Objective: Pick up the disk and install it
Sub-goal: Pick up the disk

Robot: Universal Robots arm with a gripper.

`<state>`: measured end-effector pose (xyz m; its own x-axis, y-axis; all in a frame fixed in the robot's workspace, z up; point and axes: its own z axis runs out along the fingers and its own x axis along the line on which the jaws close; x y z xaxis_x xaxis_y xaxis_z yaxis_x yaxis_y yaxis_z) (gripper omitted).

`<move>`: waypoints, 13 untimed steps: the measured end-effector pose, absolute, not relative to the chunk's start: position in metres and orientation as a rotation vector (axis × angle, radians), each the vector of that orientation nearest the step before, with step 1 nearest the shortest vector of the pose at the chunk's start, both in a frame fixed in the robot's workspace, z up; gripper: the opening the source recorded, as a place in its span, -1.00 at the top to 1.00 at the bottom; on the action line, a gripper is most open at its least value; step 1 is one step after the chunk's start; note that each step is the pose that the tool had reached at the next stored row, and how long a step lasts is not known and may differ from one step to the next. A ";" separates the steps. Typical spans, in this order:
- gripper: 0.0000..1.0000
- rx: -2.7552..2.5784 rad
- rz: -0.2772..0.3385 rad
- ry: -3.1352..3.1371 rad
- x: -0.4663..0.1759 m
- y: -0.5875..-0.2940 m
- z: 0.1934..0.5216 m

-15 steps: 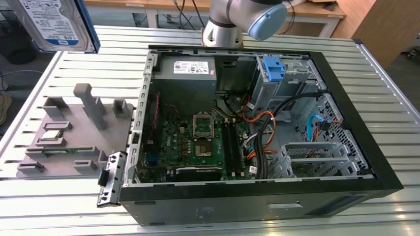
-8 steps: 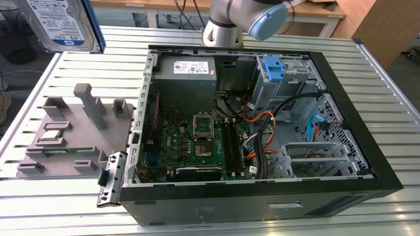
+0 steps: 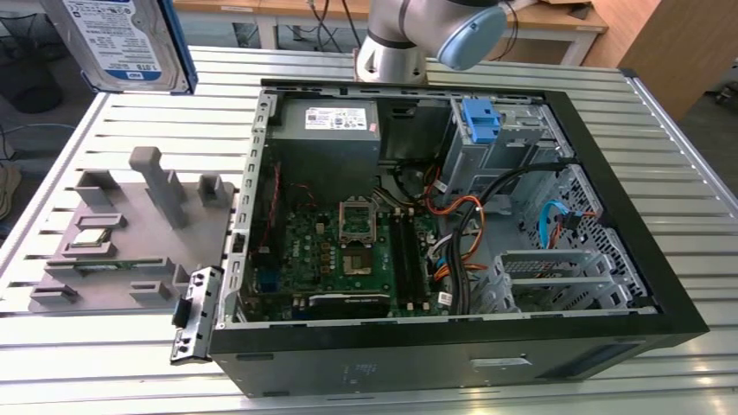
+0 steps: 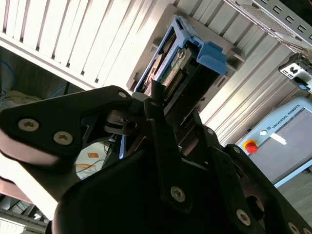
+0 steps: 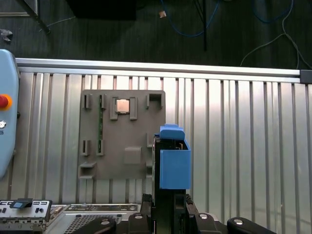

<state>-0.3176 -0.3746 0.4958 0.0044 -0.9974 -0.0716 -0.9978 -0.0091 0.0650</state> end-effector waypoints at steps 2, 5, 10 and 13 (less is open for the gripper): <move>0.30 -2.223 0.152 2.208 -0.314 -0.375 0.496; 0.30 -2.223 0.152 2.208 -0.308 -0.375 0.496; 0.30 -2.223 0.152 2.208 -0.299 -0.375 0.496; 0.30 -2.223 0.152 2.208 -0.294 -0.375 0.496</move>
<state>-0.2938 -0.3746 0.4958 0.0043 -0.9974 -0.0716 -0.9978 -0.0090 0.0650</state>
